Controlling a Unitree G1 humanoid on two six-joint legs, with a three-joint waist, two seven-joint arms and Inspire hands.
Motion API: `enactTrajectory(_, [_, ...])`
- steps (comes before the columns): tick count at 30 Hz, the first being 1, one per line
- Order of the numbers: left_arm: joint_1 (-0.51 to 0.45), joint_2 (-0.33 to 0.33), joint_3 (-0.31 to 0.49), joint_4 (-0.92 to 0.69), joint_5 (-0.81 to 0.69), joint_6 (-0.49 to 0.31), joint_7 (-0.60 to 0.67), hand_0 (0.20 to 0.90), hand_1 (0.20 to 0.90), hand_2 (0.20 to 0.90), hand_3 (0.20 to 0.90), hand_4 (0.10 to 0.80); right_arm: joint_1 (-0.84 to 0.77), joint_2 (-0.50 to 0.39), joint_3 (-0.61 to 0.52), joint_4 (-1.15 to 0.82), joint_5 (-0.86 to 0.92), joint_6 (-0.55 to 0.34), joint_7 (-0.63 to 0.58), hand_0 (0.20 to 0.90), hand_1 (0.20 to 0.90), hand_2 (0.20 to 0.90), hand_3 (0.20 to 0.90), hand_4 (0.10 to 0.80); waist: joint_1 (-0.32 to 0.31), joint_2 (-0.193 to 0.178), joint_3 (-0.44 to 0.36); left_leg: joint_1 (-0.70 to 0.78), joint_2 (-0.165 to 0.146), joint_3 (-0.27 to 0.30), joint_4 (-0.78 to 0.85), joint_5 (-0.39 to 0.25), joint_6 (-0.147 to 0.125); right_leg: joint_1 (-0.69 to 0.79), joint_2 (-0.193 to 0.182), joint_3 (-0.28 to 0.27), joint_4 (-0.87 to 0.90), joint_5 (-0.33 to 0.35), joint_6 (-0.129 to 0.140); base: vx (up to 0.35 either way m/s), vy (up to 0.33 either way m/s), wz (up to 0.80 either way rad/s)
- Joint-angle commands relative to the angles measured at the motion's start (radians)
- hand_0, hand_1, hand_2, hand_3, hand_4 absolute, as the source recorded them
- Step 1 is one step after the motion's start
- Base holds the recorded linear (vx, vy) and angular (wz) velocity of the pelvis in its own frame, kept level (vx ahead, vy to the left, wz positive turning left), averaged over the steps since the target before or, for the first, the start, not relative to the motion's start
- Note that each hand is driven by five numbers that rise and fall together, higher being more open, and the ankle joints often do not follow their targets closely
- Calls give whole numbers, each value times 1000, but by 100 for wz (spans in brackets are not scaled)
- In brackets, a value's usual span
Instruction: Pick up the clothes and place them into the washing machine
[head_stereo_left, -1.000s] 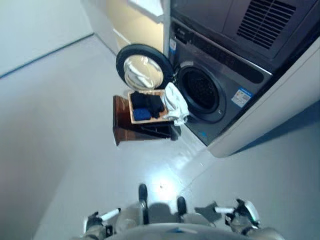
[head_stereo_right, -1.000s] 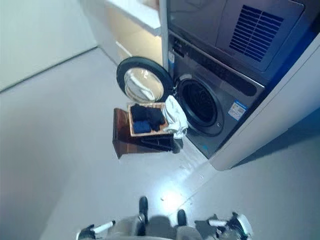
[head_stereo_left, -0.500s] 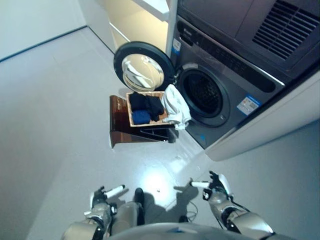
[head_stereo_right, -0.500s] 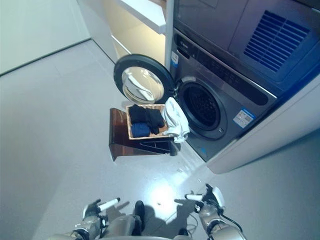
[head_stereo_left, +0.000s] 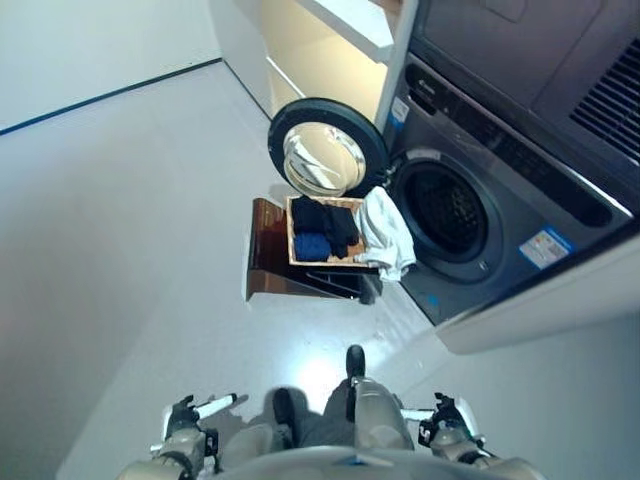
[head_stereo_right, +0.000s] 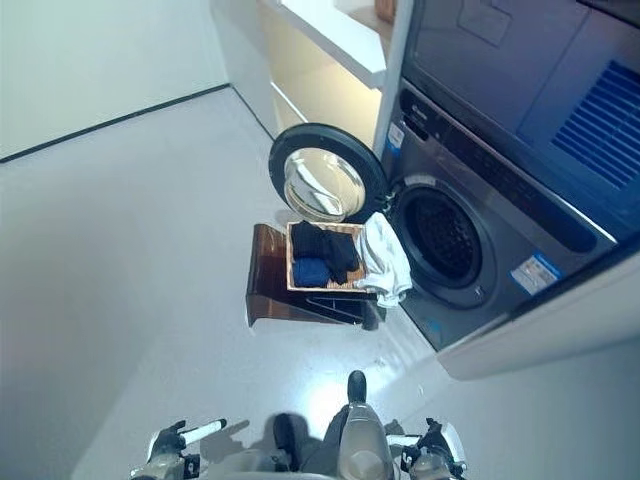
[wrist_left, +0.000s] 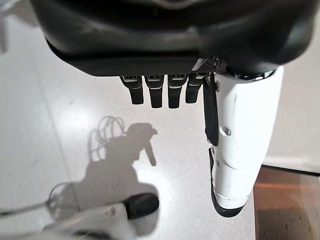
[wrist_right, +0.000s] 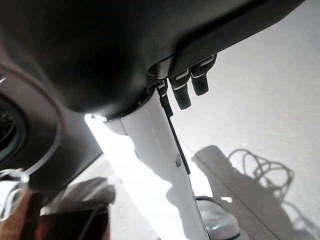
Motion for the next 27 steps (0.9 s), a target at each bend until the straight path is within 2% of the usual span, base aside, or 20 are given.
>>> enactTrajectory(1, [-34,-48,11,23,-12,-16,2,900,900,900,900,800,-66,-85,7,-20,-30,-5,-27,900,900,900,900,800,-13,23,-21,7,52,-137,96,-105,-88,168,20,-11,-161,25,33,109,-130,53])
enactTrajectory(7, [-22,-41,23,32,2,-7,9,900,900,900,900,800,-103,-93,13,-50,-30,-15,-33,900,900,900,900,800,0,52,-35,26,60,-138,28,-85,-92,173,19,-14,-175,20,31,23,-44,-6])
enactTrajectory(13, [-11,-52,25,29,11,-13,12,900,900,900,900,800,-115,-93,23,-51,-38,-15,-30,900,900,900,900,800,10,85,-56,42,58,-117,-13,-76,-98,201,12,-11,-266,53,44,27,9,-18])
enactTrajectory(24, [-29,-66,-6,16,35,-15,6,900,900,900,900,800,-121,-103,21,-42,-44,-17,-28,900,900,900,900,800,-2,105,-45,46,44,-96,-42,-70,-99,204,5,11,-307,76,51,8,17,-10])
enactTrajectory(27, [-36,-57,-9,15,39,-14,6,900,900,900,900,800,-127,-103,25,-53,-43,-20,-25,900,900,900,900,800,-3,112,-49,35,56,-79,-64,-49,-107,155,16,18,-267,66,49,-6,-35,-28])
